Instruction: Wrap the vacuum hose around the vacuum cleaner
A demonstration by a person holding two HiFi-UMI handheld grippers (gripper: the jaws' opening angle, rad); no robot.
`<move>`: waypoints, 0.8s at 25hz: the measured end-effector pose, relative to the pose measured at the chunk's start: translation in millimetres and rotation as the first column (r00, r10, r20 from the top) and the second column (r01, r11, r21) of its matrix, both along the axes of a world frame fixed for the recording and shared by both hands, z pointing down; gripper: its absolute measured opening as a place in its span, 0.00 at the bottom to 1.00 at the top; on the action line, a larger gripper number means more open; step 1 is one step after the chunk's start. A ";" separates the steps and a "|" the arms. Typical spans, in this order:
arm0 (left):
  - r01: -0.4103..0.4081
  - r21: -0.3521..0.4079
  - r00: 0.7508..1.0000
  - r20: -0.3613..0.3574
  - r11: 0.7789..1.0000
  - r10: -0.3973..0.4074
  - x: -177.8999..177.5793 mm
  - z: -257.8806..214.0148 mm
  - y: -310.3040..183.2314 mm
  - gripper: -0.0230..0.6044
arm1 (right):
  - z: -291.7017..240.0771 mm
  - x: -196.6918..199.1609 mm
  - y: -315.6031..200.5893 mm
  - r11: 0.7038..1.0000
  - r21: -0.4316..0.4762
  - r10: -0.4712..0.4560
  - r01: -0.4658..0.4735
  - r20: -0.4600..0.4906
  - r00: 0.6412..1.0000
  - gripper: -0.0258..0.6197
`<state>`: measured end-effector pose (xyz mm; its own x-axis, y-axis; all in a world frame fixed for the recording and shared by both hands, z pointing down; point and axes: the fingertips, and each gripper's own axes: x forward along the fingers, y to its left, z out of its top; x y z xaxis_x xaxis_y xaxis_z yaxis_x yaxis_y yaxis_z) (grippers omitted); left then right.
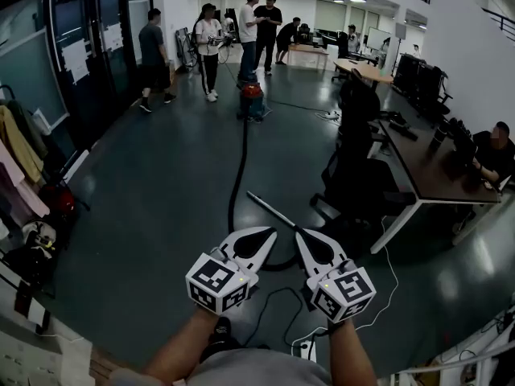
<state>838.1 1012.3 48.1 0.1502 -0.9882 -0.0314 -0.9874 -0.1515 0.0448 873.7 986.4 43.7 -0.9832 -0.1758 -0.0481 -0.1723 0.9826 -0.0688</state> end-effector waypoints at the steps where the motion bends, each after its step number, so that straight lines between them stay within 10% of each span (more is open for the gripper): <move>1: 0.001 -0.001 1.000 0.001 1.000 -0.001 -0.2 0.0 -0.9 0.05 | 0.0 -0.2 -1.0 1.000 0.001 -0.001 0.001 -0.002 1.000 0.05; 20: 0.007 -0.039 1.000 -0.010 0.999 -0.007 -48.7 16.2 -33.1 0.05 | 17.8 -38.9 -42.6 0.999 -0.041 0.012 -0.013 -0.032 0.999 0.05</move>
<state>789.3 979.2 64.3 0.1432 -0.9897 0.0052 -0.9879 -0.1426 0.0610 834.8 943.8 61.5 -0.9819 -0.1890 -0.0089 -0.1871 0.9768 -0.1037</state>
